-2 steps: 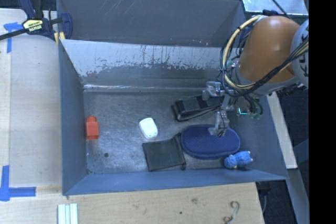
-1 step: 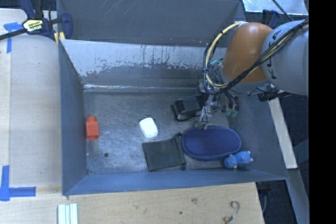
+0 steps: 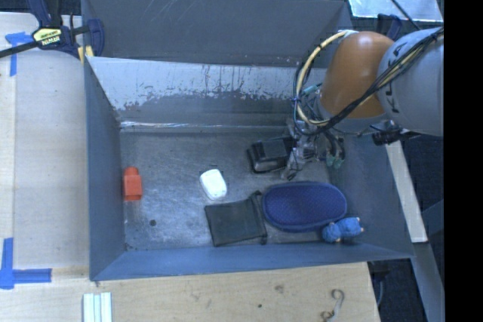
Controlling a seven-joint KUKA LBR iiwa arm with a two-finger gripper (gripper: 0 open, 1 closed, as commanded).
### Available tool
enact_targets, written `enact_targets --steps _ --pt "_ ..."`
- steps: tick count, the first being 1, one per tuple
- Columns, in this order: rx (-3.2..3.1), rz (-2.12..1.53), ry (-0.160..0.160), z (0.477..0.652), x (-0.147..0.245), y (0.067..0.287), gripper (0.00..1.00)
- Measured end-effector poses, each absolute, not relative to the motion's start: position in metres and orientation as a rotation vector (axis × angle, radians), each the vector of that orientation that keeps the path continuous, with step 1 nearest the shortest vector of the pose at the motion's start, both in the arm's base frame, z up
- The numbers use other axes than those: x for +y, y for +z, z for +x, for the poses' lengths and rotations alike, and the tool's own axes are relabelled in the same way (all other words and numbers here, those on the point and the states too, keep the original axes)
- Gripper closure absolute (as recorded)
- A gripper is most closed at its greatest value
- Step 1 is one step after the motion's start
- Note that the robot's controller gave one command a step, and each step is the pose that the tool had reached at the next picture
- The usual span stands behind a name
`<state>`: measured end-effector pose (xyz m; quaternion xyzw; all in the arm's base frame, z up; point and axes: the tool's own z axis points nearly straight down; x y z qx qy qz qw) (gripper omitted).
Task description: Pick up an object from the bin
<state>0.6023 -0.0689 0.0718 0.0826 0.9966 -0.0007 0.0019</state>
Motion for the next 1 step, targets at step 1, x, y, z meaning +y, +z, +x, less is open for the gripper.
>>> enact_targets --steps 1 --pt "3.13 0.213 -0.003 0.5916 -0.0788 0.2414 1.0"
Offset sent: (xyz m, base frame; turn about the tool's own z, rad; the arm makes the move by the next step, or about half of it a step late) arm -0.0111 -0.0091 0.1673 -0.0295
